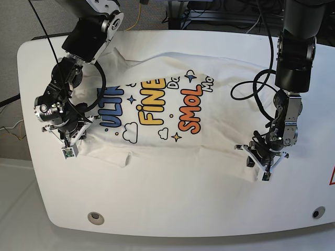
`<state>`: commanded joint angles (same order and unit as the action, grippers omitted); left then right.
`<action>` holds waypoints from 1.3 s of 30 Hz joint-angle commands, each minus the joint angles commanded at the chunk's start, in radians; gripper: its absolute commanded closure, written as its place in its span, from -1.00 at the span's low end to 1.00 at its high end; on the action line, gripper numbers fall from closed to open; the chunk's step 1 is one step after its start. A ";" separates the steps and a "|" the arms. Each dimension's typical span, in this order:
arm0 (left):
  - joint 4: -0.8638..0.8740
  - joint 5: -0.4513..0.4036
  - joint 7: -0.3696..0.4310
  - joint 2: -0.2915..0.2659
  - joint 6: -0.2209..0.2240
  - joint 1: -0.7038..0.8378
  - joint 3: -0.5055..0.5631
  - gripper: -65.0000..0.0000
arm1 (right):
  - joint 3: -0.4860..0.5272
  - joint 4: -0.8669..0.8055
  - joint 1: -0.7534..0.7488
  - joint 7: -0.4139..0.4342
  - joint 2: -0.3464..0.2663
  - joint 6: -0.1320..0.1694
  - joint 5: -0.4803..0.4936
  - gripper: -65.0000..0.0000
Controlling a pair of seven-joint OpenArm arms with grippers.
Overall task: Fold the T-shirt properly
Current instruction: 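Lift the hem with both grippers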
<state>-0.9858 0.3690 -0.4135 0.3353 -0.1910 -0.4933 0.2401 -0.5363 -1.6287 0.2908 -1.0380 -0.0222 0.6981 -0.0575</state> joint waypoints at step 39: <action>-0.399 -0.003 -0.212 0.064 0.000 0.133 -0.002 0.91 | 0.063 -0.222 -0.038 -0.150 0.025 0.000 -0.009 0.93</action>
<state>-1.3848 0.3659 -0.6252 0.3997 -0.1910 -0.3598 0.2386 -0.4733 -1.8512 0.2524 -1.1884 0.0023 0.6981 -0.0667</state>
